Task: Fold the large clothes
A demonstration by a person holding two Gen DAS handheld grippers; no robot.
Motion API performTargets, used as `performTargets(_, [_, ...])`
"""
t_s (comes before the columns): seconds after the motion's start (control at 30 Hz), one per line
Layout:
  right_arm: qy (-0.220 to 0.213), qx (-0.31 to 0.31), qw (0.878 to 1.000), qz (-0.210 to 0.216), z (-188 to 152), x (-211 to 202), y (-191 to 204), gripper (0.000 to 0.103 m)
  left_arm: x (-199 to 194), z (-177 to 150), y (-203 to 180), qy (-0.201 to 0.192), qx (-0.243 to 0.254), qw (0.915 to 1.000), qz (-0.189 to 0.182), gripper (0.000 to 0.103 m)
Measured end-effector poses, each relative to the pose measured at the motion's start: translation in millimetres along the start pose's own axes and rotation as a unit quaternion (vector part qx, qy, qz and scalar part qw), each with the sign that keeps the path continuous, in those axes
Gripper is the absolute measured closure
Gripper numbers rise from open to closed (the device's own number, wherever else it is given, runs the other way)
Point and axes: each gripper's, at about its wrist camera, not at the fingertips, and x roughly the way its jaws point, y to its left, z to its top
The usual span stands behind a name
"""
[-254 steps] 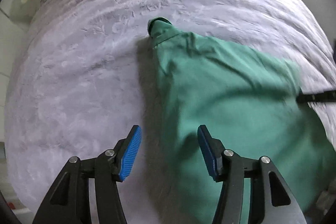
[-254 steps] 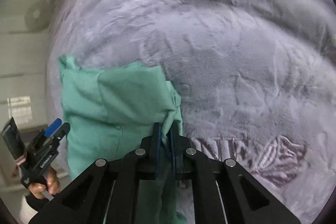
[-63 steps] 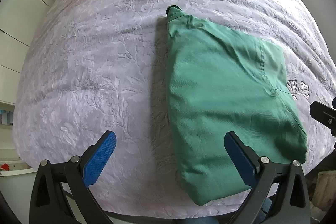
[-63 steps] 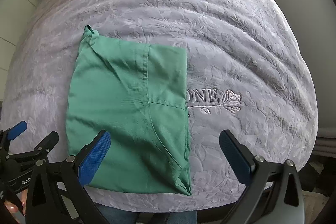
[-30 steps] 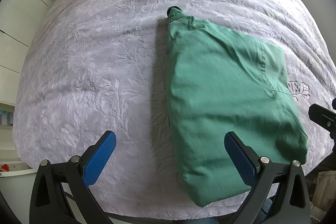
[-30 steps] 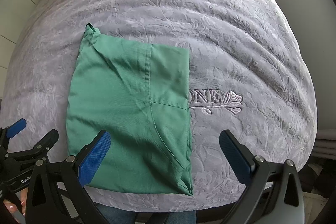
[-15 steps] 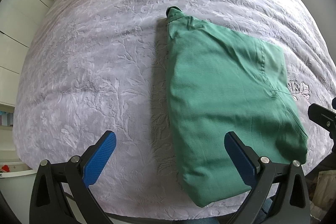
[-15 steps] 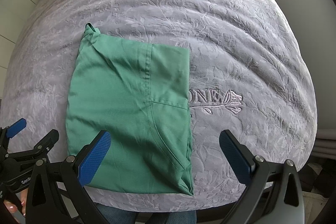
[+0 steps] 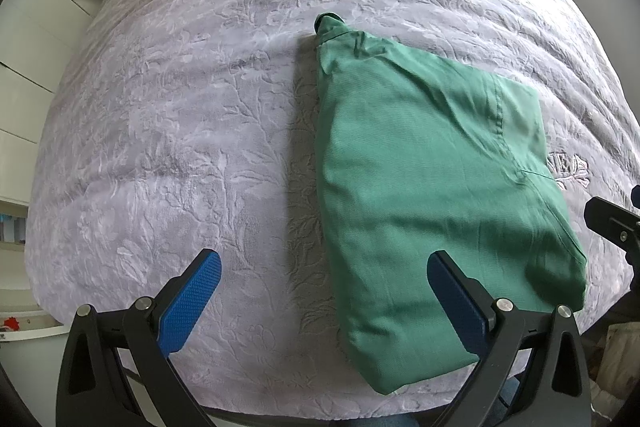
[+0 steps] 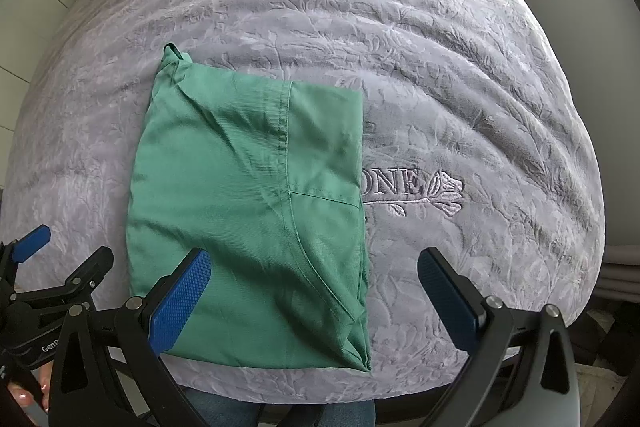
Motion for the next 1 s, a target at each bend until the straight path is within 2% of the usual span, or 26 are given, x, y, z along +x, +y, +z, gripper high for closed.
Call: performTargets(1.0, [0.005,0.000,1.000,0.000,-1.9,1.9,2.4,0.000,0.3,-0.3,2.7,0.000,0.002,1.0000,-0.004,0.000])
